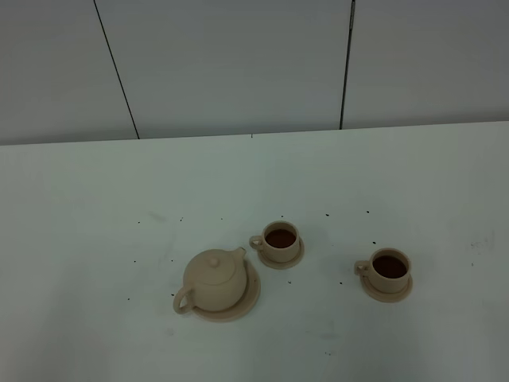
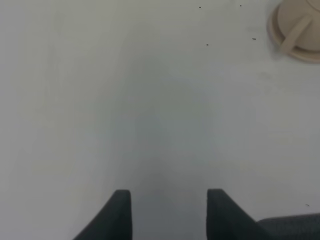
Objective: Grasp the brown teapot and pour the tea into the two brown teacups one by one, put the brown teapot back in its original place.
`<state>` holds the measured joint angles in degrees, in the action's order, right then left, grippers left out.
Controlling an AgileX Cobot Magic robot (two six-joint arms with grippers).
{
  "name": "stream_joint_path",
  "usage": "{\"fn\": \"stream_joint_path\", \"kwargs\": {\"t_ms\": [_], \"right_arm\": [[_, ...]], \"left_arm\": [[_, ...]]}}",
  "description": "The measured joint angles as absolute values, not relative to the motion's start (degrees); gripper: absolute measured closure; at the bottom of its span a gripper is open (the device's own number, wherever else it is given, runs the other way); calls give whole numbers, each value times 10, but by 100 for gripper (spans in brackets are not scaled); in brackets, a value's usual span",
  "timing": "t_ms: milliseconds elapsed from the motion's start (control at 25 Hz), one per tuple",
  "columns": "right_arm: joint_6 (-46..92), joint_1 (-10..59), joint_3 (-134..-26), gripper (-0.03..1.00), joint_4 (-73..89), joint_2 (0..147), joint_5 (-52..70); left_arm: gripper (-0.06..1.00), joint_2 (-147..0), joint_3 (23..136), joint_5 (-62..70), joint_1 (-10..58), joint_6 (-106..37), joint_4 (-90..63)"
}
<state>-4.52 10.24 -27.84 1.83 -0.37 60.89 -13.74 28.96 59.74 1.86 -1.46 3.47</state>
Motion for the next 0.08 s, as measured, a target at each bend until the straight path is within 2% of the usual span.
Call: {"fn": "stream_joint_path", "kwargs": {"t_ms": [80], "right_arm": [[-45,102,-278,73,18,-4,609]], "left_arm": [[53,-137,290,597,19,-15,35]]}}
